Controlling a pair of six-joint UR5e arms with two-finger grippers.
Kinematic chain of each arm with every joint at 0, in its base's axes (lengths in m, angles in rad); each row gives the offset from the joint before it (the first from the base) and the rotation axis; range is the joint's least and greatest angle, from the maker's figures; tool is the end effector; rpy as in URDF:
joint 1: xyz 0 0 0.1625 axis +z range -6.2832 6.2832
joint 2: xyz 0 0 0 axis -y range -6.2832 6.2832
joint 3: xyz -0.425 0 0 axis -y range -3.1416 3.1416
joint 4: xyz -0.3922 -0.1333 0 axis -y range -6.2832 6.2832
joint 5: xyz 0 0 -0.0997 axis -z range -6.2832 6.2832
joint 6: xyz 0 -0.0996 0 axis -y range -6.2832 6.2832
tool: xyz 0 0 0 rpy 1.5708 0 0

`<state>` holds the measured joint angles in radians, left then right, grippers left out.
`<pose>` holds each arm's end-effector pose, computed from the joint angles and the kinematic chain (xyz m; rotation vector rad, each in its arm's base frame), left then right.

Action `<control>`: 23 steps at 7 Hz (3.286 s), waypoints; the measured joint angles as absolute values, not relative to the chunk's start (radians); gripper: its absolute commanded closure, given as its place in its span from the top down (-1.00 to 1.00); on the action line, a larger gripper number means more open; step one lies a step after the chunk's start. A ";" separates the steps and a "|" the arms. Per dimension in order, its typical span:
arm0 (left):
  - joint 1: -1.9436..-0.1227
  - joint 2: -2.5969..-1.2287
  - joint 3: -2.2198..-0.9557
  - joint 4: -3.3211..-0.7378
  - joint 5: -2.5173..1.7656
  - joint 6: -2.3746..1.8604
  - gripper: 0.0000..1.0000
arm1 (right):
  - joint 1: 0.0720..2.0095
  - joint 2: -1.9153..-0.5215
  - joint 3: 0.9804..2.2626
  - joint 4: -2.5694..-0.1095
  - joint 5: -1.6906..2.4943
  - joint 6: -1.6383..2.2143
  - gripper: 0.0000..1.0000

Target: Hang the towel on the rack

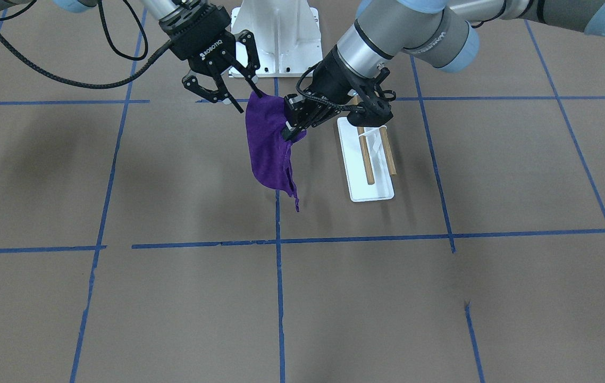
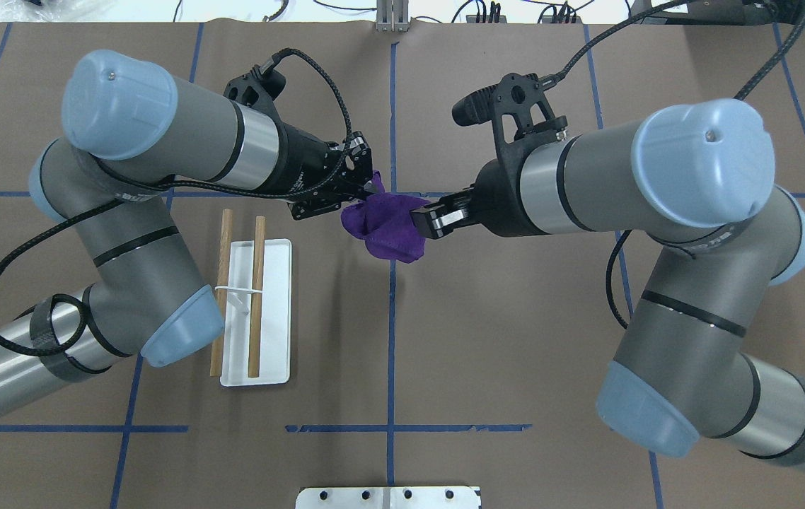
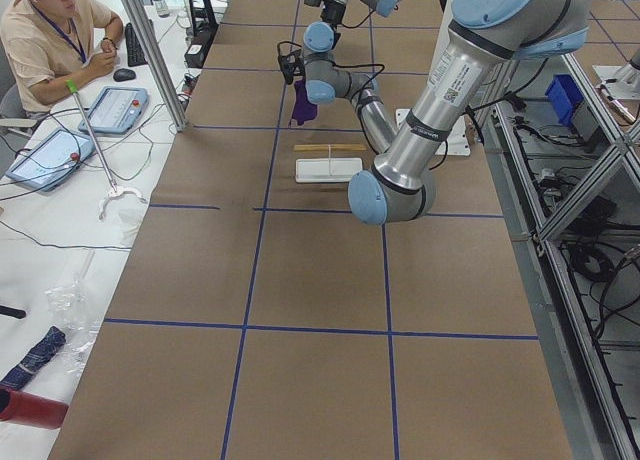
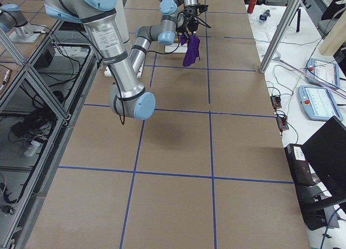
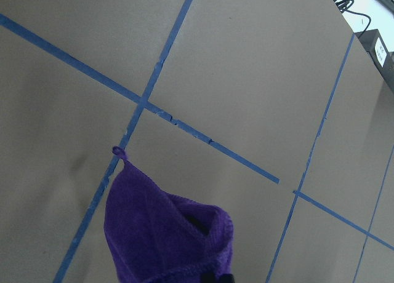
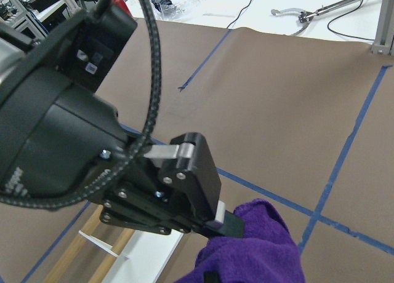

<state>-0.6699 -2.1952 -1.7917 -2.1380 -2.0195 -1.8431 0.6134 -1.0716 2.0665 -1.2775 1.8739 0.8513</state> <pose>0.4246 -0.4513 0.1296 -0.0903 1.4414 -0.4586 -0.3788 -0.3933 0.1375 0.5869 -1.1675 -0.2857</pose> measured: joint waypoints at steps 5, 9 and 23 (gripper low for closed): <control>-0.701 -1.941 -1.970 -2.136 -2.033 -1.551 -1.00 | 0.824 -1.227 2.040 -1.459 2.072 0.651 1.00; -0.705 -1.673 -2.022 -2.149 -2.033 -1.222 -1.00 | 0.983 -1.384 2.036 -1.651 2.075 0.307 1.00; -1.428 -1.529 -1.794 -1.638 -2.238 -0.032 1.00 | 1.529 -1.749 1.793 -1.654 2.289 -0.044 1.00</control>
